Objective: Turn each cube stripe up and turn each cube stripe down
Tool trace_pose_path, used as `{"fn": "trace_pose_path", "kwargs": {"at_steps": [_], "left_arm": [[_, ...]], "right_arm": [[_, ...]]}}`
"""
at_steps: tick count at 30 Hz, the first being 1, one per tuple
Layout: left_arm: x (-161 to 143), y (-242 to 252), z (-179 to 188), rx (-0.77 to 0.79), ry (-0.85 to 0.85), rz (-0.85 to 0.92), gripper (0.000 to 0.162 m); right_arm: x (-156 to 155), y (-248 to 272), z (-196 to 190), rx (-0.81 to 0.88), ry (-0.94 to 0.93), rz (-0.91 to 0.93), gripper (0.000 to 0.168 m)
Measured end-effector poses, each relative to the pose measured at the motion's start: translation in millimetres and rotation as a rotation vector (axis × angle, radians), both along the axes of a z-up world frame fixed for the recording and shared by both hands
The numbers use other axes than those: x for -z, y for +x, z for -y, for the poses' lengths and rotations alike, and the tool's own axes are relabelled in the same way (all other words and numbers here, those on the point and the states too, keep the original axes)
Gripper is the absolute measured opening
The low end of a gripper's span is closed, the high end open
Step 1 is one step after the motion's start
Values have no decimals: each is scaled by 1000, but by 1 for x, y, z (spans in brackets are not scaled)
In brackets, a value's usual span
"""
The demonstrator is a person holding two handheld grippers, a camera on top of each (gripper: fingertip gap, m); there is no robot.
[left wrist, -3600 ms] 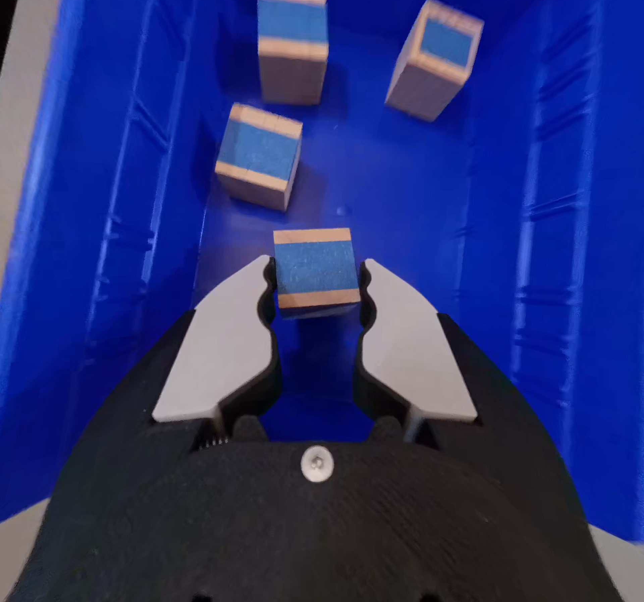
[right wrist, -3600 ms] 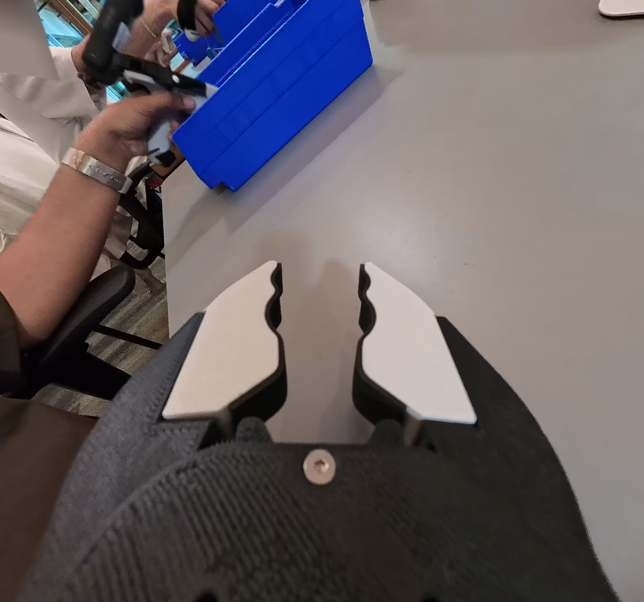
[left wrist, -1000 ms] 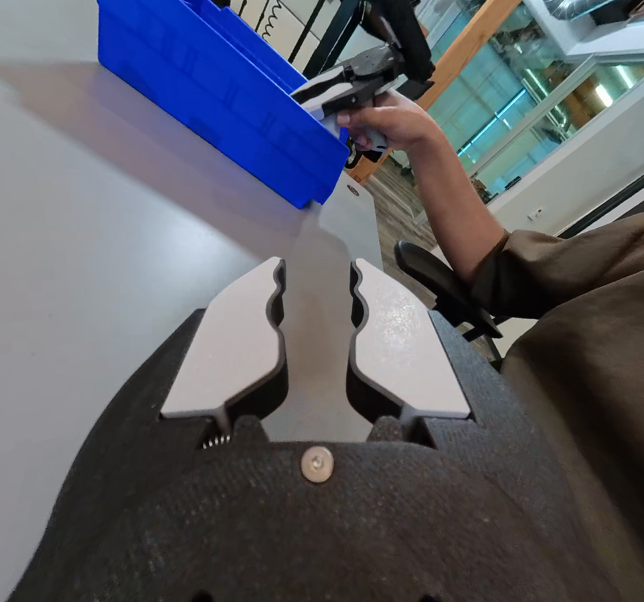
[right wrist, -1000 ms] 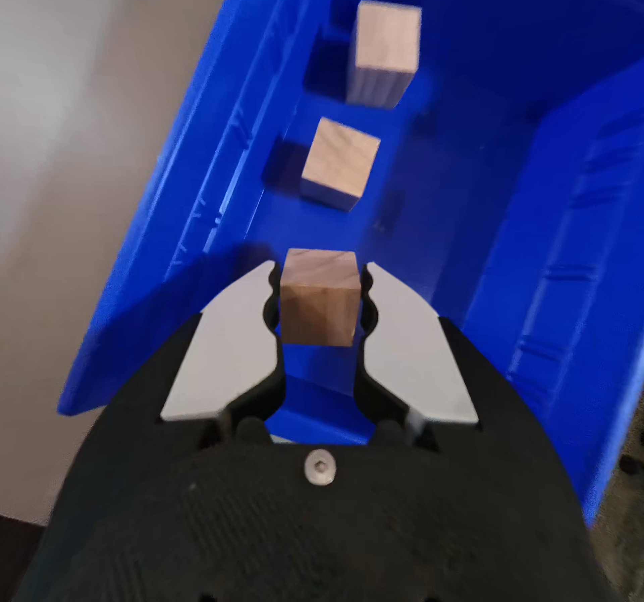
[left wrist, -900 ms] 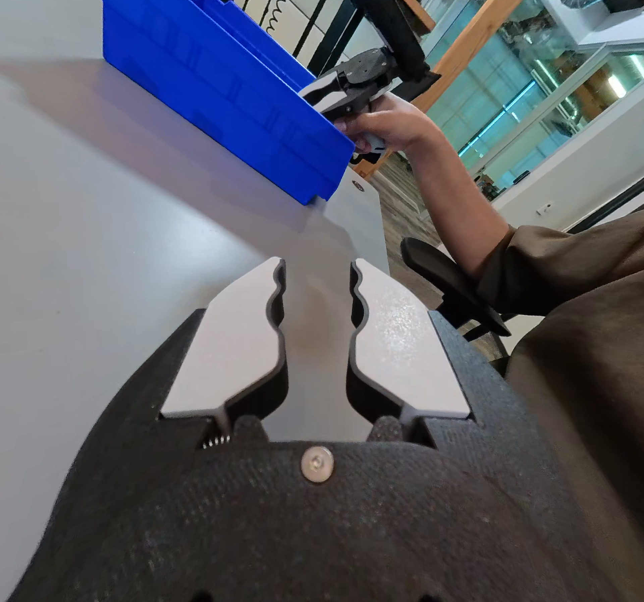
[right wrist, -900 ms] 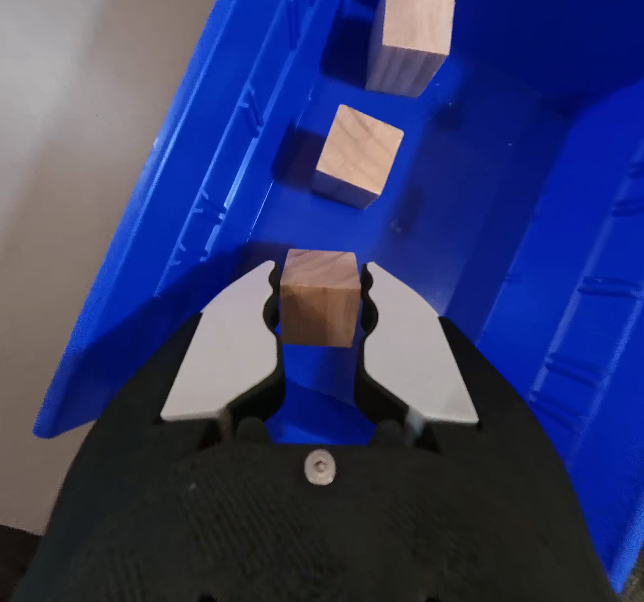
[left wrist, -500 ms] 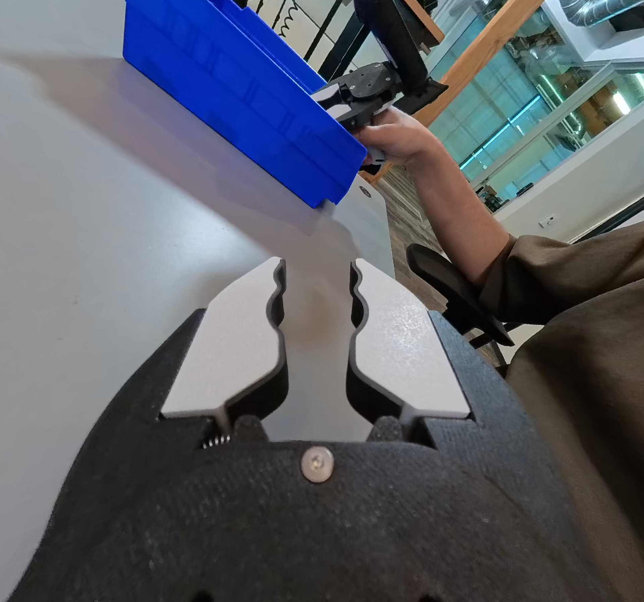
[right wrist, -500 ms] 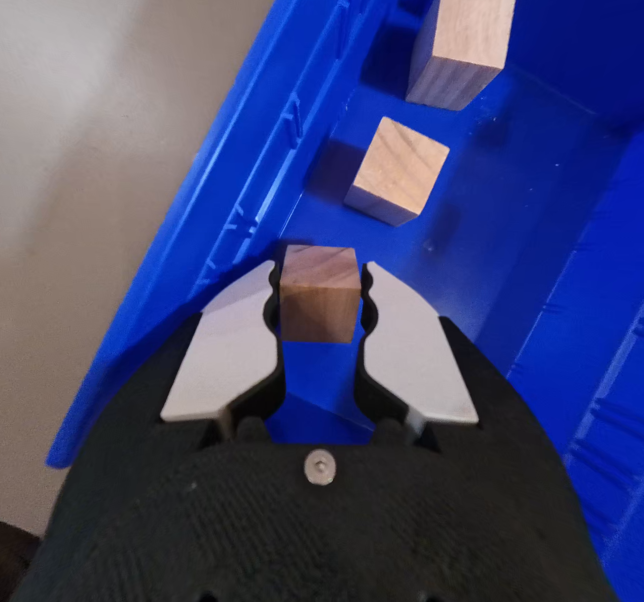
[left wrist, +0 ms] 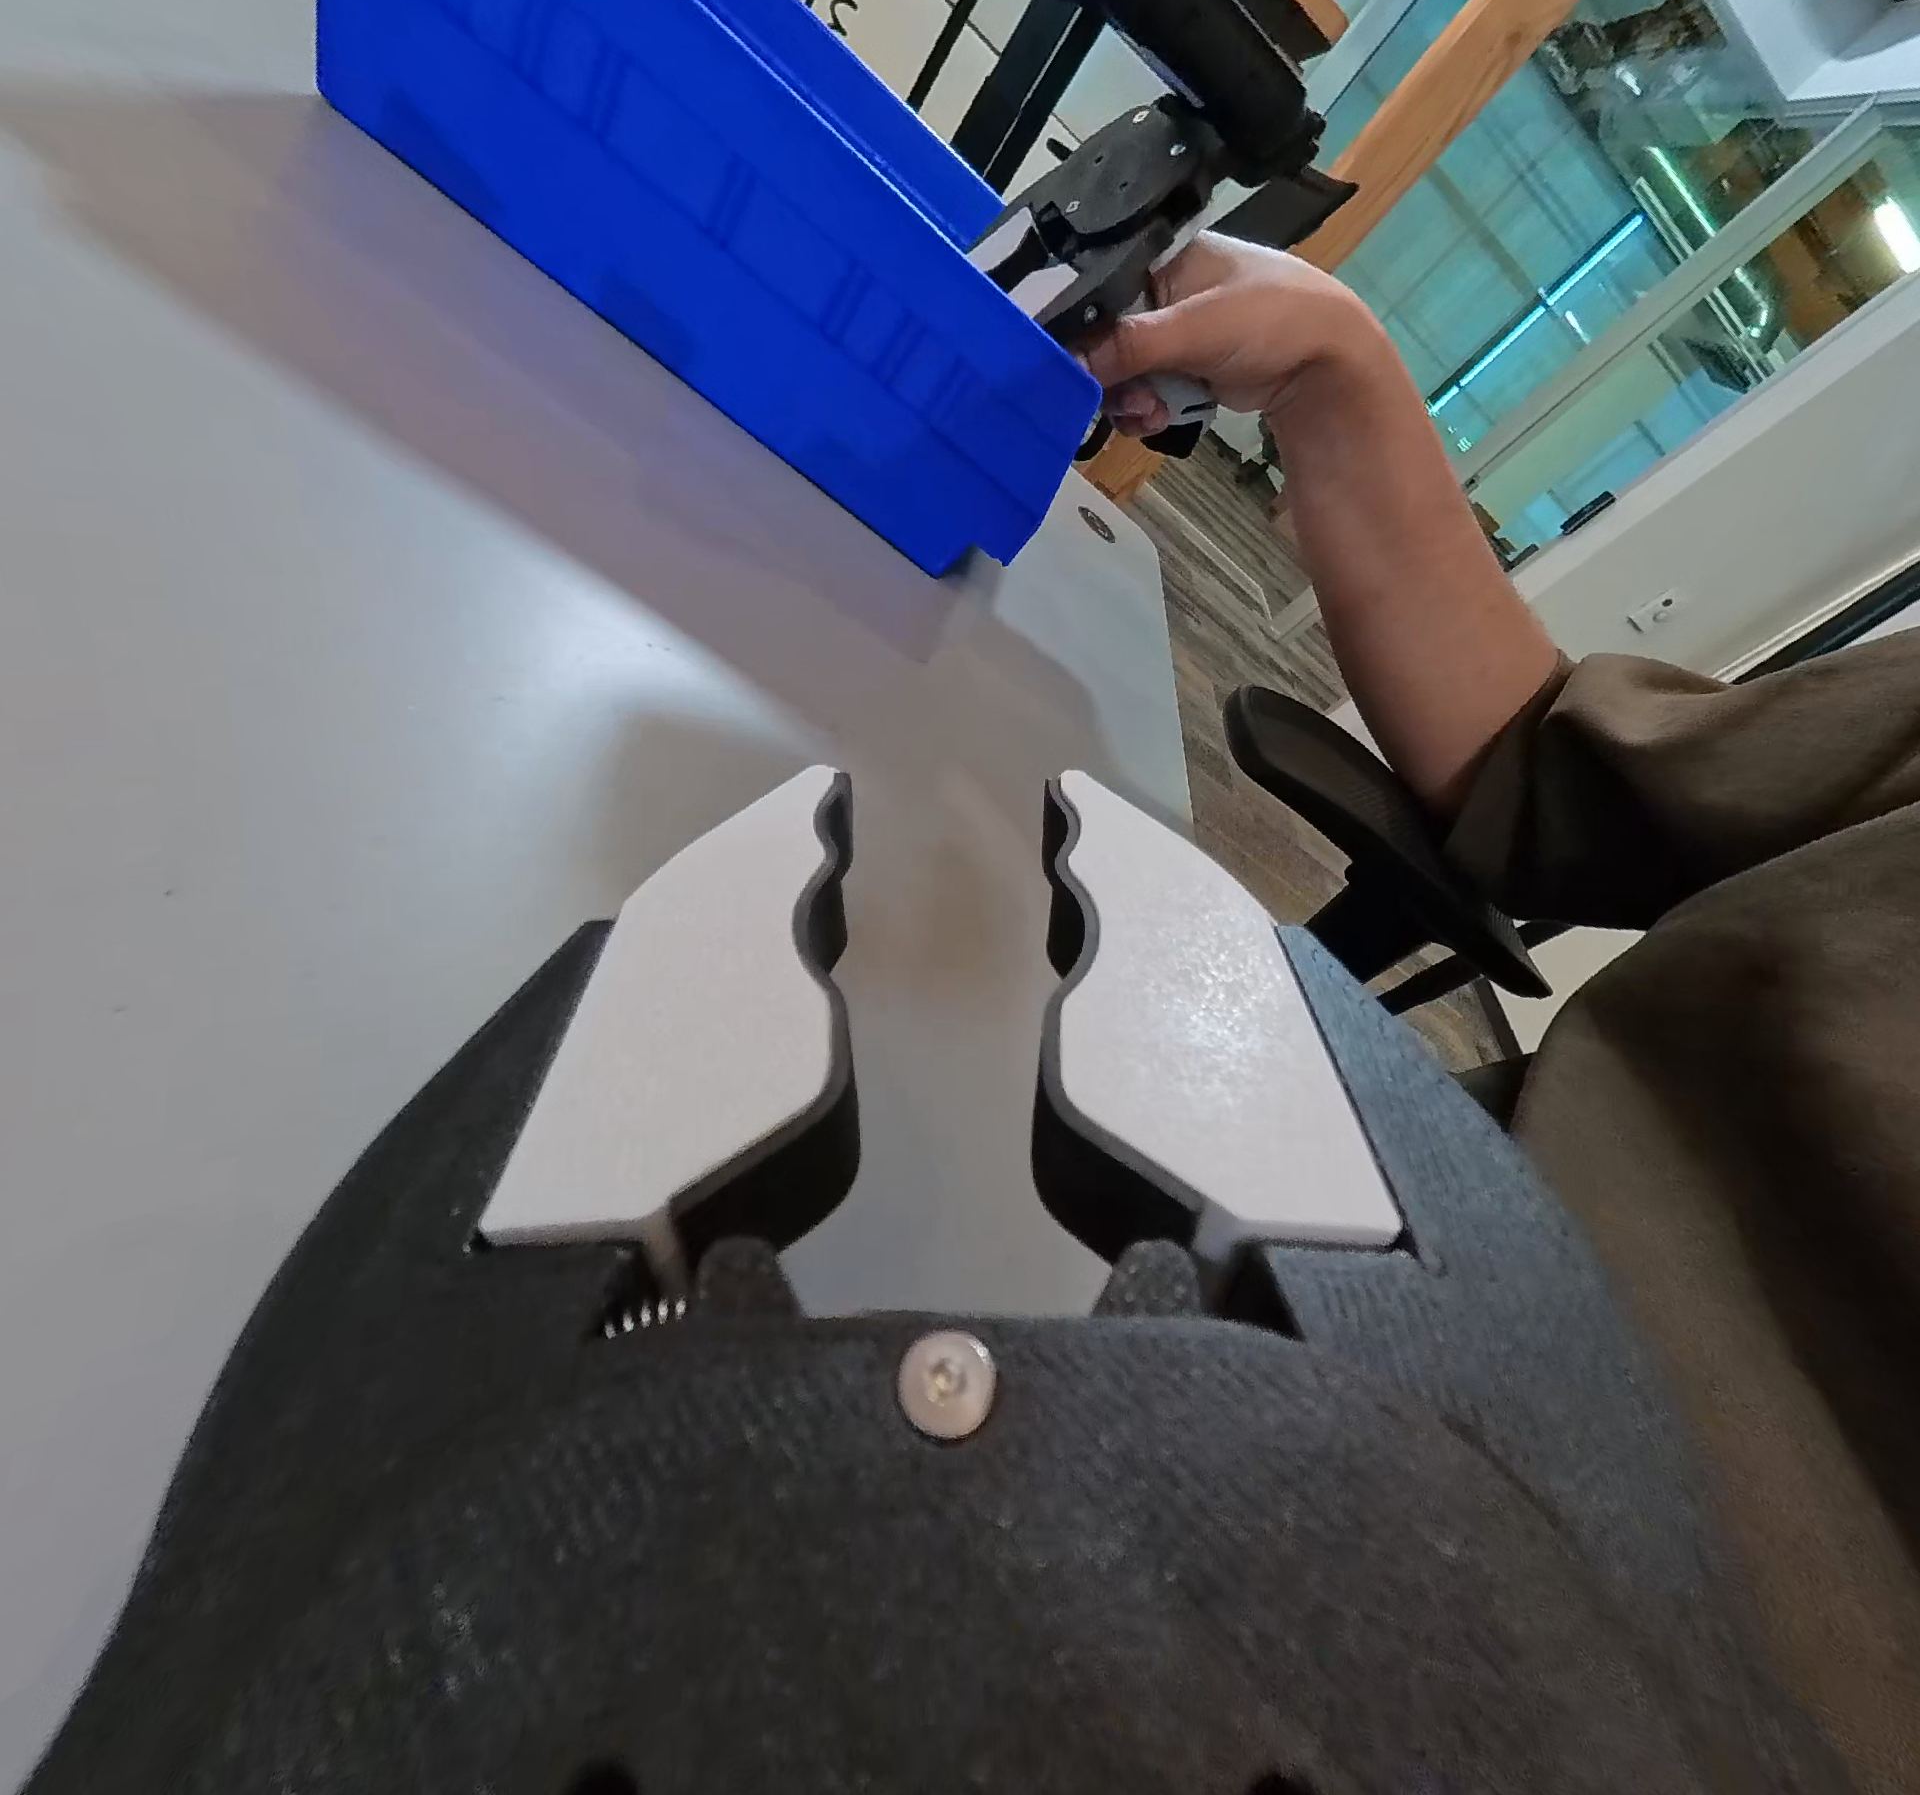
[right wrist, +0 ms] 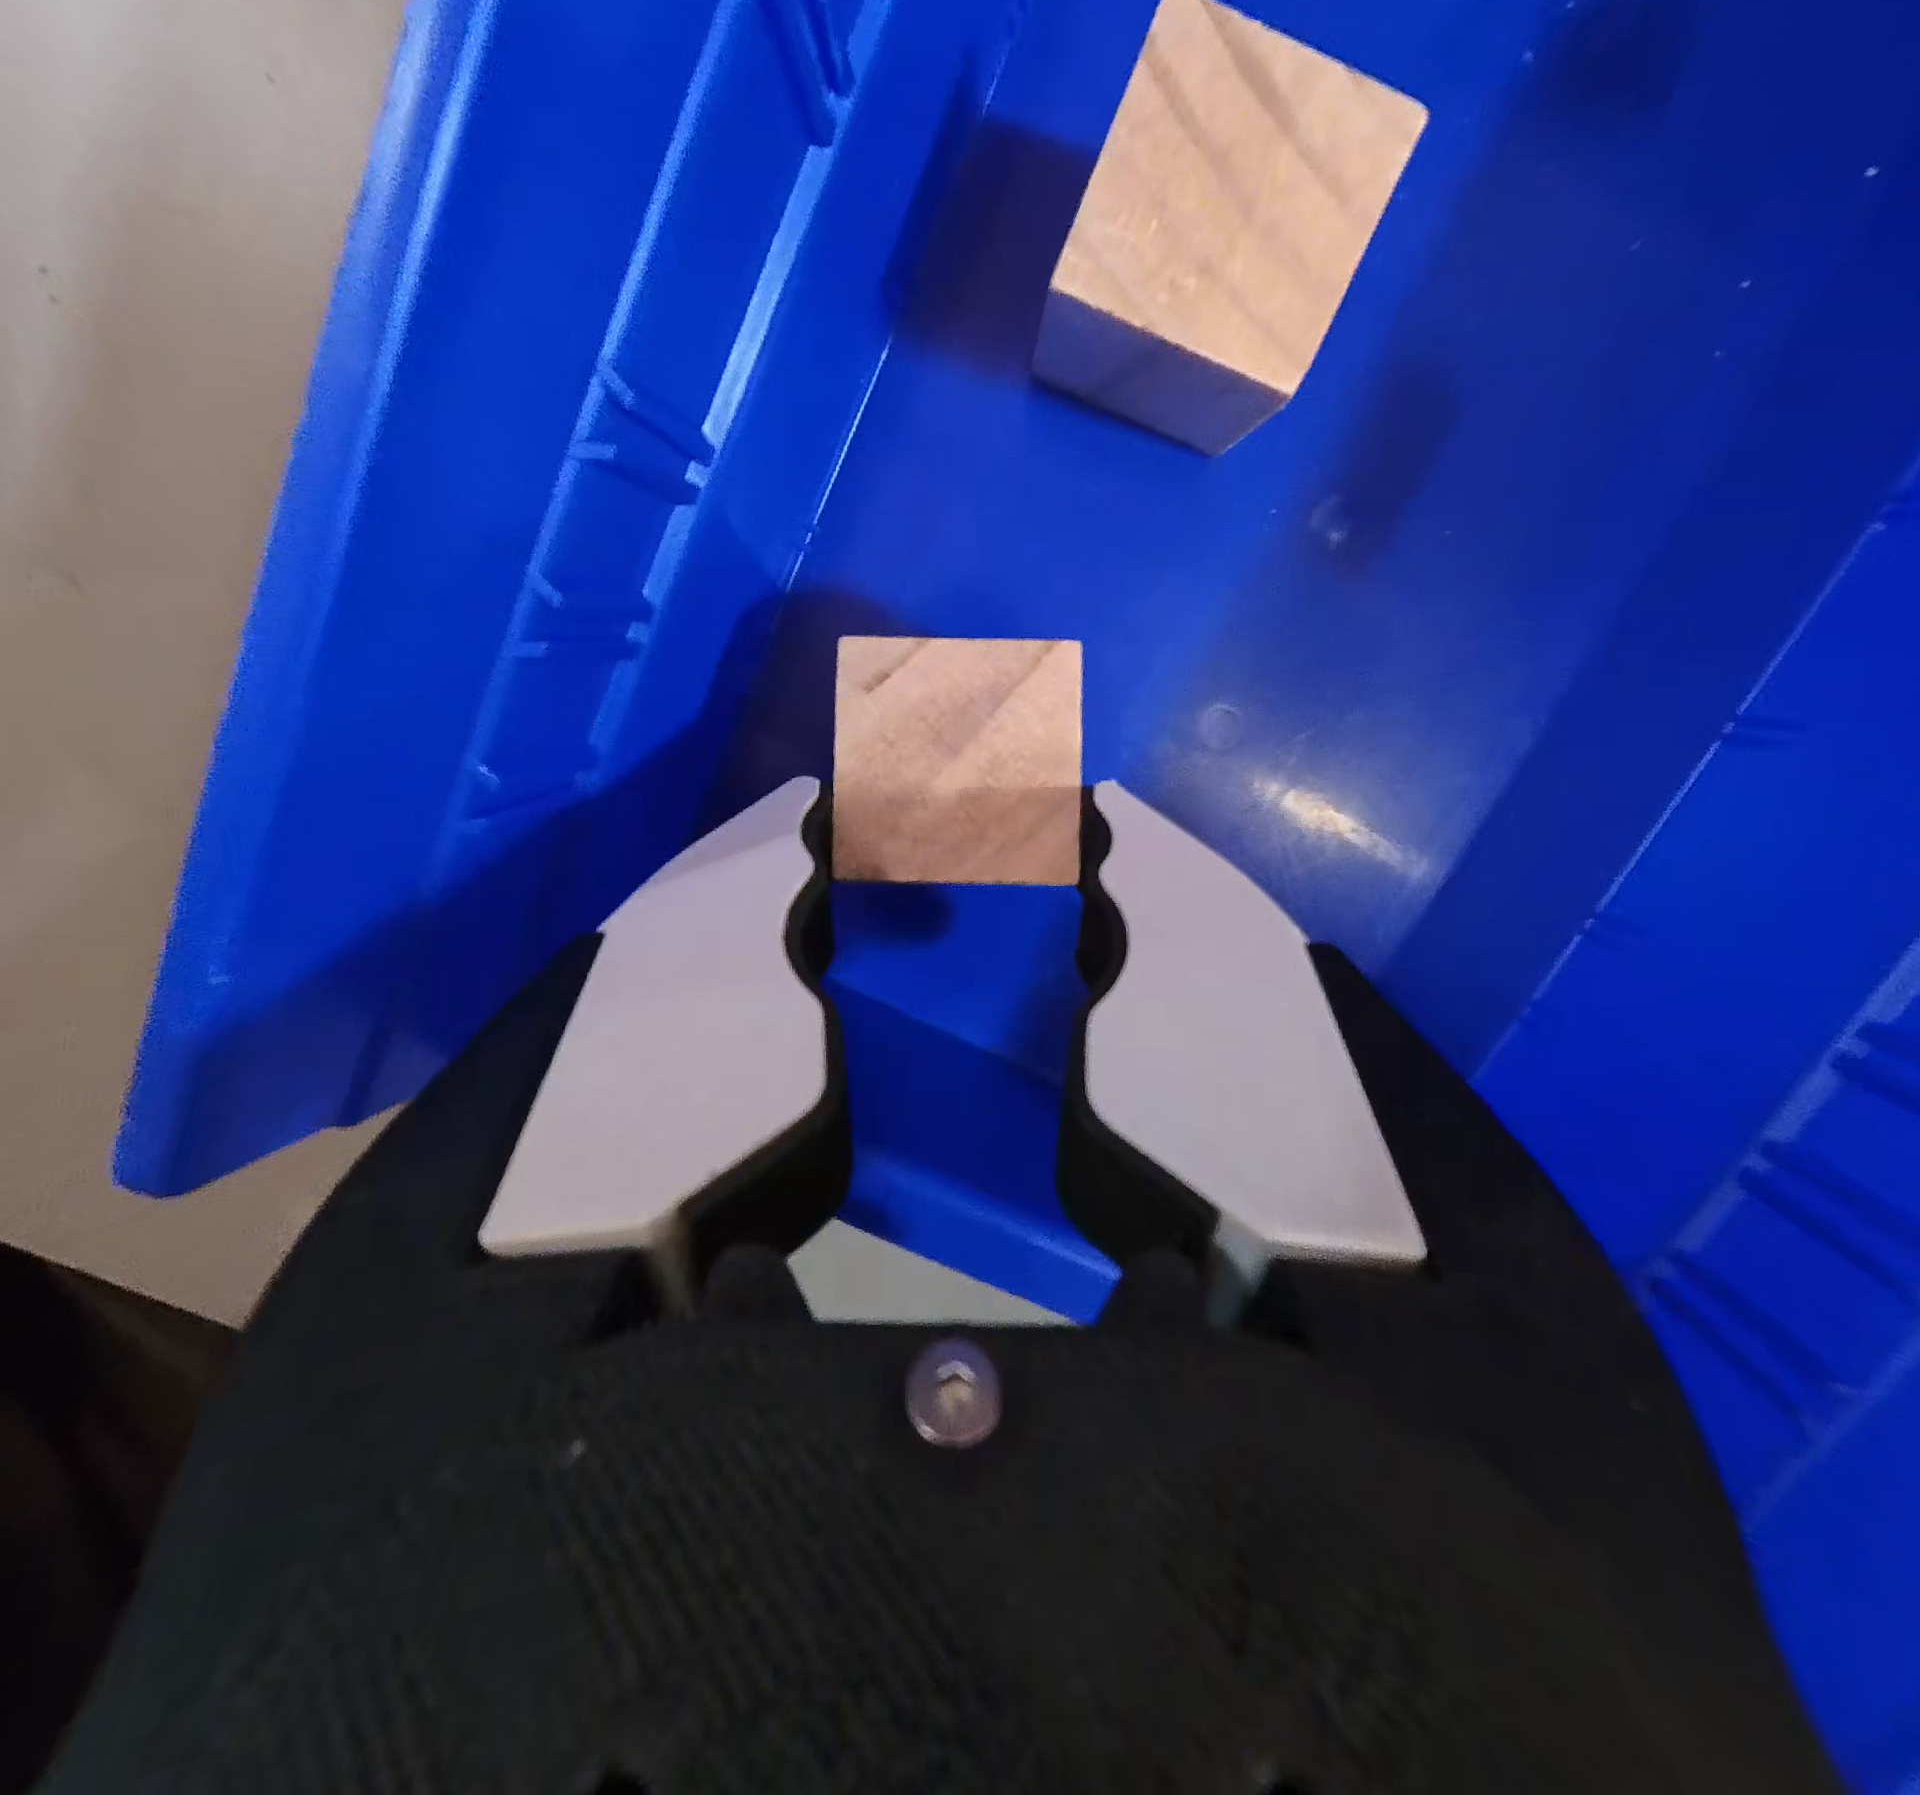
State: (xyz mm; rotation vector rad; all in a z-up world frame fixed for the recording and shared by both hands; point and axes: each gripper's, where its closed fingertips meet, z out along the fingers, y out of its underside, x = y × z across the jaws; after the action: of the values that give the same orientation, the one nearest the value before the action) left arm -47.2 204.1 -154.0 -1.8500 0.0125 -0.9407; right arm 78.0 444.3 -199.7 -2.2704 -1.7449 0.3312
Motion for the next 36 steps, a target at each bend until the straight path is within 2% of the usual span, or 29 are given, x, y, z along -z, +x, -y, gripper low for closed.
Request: {"fn": "trace_pose_path", "kwargs": {"at_steps": [7, 10, 12, 14, 17, 19, 21, 27, 33, 36], "left_arm": [[1, 1, 0, 2, -5, -6, 35], [1, 1, 1, 2, -6, -13, 35], [2, 1, 0, 1, -9, -14, 35], [3, 0, 0, 2, -14, -4, 35], [2, 0, 0, -1, -11, 2, 35], [2, 0, 0, -2, -10, -2, 35], [2, 1, 0, -1, -11, -7, 35], [3, 4, -1, 8, -15, -19, 35], [2, 2, -1, 3, -11, -13, 35], [0, 0, -1, -5, -6, -12, 35]], "right_arm": [[3, -9, 0, 79, -17, -27, 46], [-6, -12, 2, 72, -42, -75, 58], [-16, -13, -1, 80, -49, -117, 60], [-27, -12, -8, 99, -36, -163, 58], [-35, -3, -32, 154, 56, -180, 42], [-33, 5, -45, 188, 117, -153, 30], [-23, 10, -48, 187, 132, -107, 27], [-5, 17, -25, 76, 93, 41, 26], [-21, 17, -38, 122, 155, -4, 28], [-39, 11, -43, 135, 206, -83, 30]]}}
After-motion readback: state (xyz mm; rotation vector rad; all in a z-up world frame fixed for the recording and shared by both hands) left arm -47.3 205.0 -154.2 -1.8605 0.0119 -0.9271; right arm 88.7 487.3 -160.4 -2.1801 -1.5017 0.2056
